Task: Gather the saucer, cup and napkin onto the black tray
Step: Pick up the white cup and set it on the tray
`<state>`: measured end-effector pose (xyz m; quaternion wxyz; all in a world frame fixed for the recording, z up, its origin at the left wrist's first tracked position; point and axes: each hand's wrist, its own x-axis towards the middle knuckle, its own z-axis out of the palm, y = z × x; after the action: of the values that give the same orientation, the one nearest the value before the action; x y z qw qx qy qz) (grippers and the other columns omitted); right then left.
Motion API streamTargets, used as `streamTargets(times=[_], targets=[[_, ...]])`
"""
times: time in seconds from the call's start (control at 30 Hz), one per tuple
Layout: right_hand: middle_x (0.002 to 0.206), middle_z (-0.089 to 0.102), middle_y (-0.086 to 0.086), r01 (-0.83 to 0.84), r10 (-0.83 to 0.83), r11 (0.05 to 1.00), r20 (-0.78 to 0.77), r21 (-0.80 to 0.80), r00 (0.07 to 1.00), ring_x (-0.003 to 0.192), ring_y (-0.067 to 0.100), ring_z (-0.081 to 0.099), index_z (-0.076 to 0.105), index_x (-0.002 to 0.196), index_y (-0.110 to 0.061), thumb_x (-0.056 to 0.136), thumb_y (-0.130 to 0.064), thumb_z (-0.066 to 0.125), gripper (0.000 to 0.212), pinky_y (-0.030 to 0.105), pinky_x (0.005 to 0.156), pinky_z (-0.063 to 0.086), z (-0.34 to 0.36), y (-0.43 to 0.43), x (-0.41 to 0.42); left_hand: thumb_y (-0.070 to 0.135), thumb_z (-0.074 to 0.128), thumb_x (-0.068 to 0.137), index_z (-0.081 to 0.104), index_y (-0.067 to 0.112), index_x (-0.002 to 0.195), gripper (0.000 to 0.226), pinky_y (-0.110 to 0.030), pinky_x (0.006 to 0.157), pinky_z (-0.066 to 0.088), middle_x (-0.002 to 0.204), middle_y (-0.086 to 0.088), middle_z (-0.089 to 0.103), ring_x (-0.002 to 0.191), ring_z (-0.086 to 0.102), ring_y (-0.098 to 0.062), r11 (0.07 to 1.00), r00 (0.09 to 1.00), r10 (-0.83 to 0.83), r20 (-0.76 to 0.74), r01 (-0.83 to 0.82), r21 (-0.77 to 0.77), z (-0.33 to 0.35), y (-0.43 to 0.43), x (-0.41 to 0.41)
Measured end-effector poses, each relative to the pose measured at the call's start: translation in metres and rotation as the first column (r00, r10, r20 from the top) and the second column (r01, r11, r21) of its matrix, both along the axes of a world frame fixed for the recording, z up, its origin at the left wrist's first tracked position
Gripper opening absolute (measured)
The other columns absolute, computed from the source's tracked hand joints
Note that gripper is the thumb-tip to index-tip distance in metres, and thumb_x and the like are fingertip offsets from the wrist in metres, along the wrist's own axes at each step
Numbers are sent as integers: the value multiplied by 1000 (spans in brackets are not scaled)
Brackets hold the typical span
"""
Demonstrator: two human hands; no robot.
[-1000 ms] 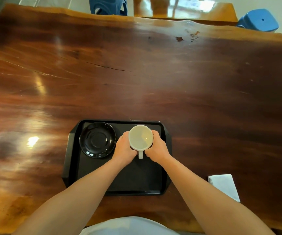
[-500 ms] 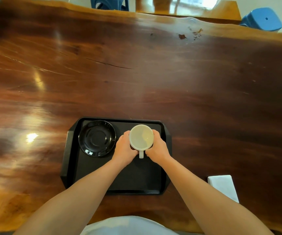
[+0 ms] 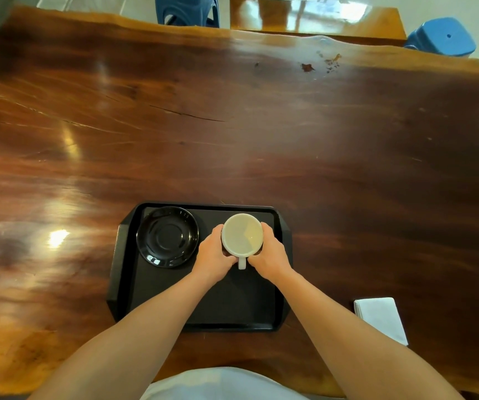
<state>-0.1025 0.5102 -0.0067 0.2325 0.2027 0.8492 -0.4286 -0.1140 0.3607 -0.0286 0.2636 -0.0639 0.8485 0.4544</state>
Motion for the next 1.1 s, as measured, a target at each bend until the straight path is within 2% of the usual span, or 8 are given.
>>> streamTargets(times=[0.17, 0.33, 0.43, 0.6, 0.7, 0.83, 0.93, 1.1], targets=[[131, 60, 3, 26, -26, 1000, -4, -2, 1000, 114, 13, 54, 42, 140, -21, 84, -7, 75, 67, 30, 94, 46, 4, 3, 8, 10, 84, 77, 47, 21, 138, 72, -37, 92, 56, 127, -2, 60, 108, 65, -22, 1000, 1000, 5, 17, -4, -26, 8, 3, 4], [133, 59, 7, 70, -70, 998, 11, 4, 997, 120, 23, 58, 44, 141, -18, 83, 6, 68, 67, 42, 101, 52, 11, 3, 17, 2, 78, 79, 47, 16, 140, 70, -32, 85, 53, 128, -6, 60, 107, 66, -24, 999, 999, 36, 26, -35, -41, 21, 3, 10], [134, 59, 7, 88, -88, 996, 10, 0, 996, 123, 26, 59, 46, 141, -19, 84, 5, 67, 65, 47, 102, 53, 16, 0, 24, -4, 72, 80, 46, 14, 142, 69, -33, 81, 54, 132, -7, 57, 110, 64, -26, 997, 999, 43, 26, -42, -64, 30, 3, 14], [140, 55, 8, 128, -128, 992, -5, -17, 992, 116, 27, 62, 43, 145, -18, 86, 5, 65, 67, 47, 100, 55, 33, 3, 38, 5, 73, 84, 49, 13, 137, 59, -33, 91, 49, 132, -9, 57, 120, 57, -25, 986, 998, -29, -60, 19, -166, 42, 3, 23], [137, 56, 6, 140, -140, 990, -14, -3, 990, 114, 26, 63, 41, 147, -19, 88, -1, 67, 67, 48, 97, 56, 38, 9, 50, 12, 70, 88, 55, 13, 127, 42, -31, 82, 49, 124, -9, 60, 110, 60, -24, 964, 997, -42, -57, 25, -264, 48, 8, 28], [122, 65, 1, 175, -175, 985, -3, -9, 985, 106, 19, 65, 52, 137, -19, 93, -11, 65, 46, 43, 93, 59, 39, 25, 73, 19, 64, 93, 63, 16, 114, 21, -33, 76, 53, 106, -2, 67, 93, 63, -20, 949, 993, -118, -23, 105, -297, 55, 21, 37], [115, 68, 1, 234, -234, 972, 1, -8, 972, 99, 18, 68, 59, 128, -20, 96, -15, 61, 33, 41, 90, 61, 37, 40, 92, 22, 63, 92, 66, 18, 107, 15, -32, 74, 51, 102, -2, 67, 90, 63, -21, 939, 979, -201, -10, 190, -286, 55, 37, 46], [115, 68, 1, 324, -324, 946, 22, -6, 946, 99, 17, 68, 59, 125, -23, 98, -17, 58, 27, 38, 89, 61, 32, 66, 126, 18, 60, 94, 66, 20, 101, 9, -33, 77, 56, 94, 1, 67, 89, 64, -17, 908, 939, -343, -28, 324, -265, 50, 70, 62]])
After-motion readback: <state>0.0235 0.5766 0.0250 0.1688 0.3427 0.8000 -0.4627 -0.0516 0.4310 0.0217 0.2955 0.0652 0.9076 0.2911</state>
